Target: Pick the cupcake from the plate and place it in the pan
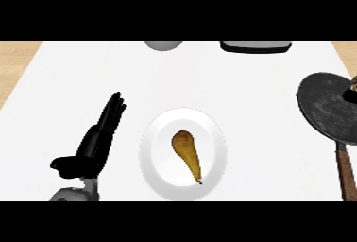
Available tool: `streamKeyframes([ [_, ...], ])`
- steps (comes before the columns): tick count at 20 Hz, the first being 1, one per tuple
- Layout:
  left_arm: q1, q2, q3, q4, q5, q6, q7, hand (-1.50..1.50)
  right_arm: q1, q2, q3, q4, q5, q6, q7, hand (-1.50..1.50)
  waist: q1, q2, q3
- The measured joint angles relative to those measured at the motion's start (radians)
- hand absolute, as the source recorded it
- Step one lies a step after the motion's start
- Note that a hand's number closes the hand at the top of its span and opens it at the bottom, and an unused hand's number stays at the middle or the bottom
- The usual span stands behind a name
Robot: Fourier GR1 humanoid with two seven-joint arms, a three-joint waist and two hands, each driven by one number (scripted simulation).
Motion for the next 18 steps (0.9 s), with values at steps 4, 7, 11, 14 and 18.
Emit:
streamKeyframes([
  [4, -0.007, -0.004, 0.0, 0.002, -0.003, 0.0, -0.003, 0.0, 0.001, -0.002, -0.065, 0.033, -0.115, 0.116, -0.06, -1.5, 0.008, 0.004, 0.001],
  [7, -0.009, -0.011, -0.008, -0.009, -0.006, 0.004, 0.003, 0.0, 0.007, 0.002, -0.099, 0.057, -0.192, 0.279, -0.121, -1.5, 0.014, 0.006, 0.004],
  [11, -0.007, -0.014, -0.012, -0.001, -0.004, -0.004, -0.01, 0.0, 0.003, 0.01, -0.183, 0.07, -0.309, 0.41, -0.255, -1.5, 0.023, 0.013, 0.006],
  [14, -0.01, -0.009, -0.006, 0.009, -0.001, -0.012, -0.017, 0.0, 0.005, 0.008, -0.242, 0.093, -0.367, 0.439, -0.376, -1.5, 0.025, 0.014, 0.005],
  [18, -0.006, -0.013, -0.009, 0.008, -0.005, -0.011, -0.02, 0.0, 0.01, 0.021, -0.329, 0.078, -0.438, 0.372, -0.536, -1.5, 0.024, 0.013, 0.005],
])
